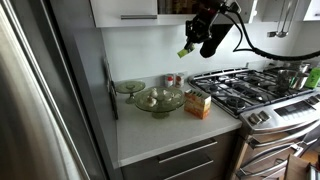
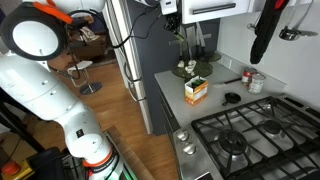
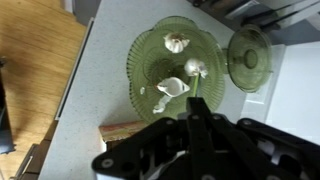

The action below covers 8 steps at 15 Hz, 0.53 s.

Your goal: Pick up the green sachet from the open top cabinet and put it in the orange box

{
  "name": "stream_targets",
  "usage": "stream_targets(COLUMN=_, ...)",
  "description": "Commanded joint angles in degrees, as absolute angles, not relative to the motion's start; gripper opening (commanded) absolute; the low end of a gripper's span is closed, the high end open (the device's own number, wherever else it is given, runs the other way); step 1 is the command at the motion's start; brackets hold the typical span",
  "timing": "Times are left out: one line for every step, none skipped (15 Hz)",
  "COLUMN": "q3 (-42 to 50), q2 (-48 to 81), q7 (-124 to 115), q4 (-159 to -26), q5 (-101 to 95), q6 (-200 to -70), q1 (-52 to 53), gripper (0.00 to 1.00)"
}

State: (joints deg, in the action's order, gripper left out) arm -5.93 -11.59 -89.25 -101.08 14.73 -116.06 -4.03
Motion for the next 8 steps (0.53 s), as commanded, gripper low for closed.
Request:
stream_targets(q3=-5.2, q2=-12.5, q7=-85.9, q4=-103.9, q5=14.8, q6=-107.5, q1=-1.1, gripper=0.00)
stream_targets(q3=-5.2, q2=-12.4, q7=-84.7, q4=-104.4, q5=14.6, q6=-105.0, q1=-0.6, gripper=0.00)
stream_targets(q3=-5.5, q2=-12.4, q7=-84.5, q4=-105.5, q5=13.0, q6=-102.8, q1=-0.4, gripper=0.00)
stream_targets(q3=-5.8, q2=-12.3, q7=-84.8, q4=-106.3, q5=11.6, q6=-100.7, q1=-0.3, gripper=0.00)
stream_targets(q3=-6.3, q2=-12.4, q7=-85.3, q4=-107.9, q5=8.8, q6=-100.4, q1=-0.3, gripper=0.00)
stream_targets(q3=-6.6, q2=-12.2, q7=-85.6, q4=-108.9, q5=6.7, q6=-100.2, q1=-0.3, gripper=0.00)
stream_targets(q3=-6.8, q2=-11.8, q7=-85.9, q4=-109.8, q5=4.0, q6=-100.0, q1=-0.3, gripper=0.00)
stream_targets(q3=-7.0, q2=-11.4, q7=-85.7, q4=-110.7, q5=1.9, q6=-100.9, q1=-0.2, gripper=0.00)
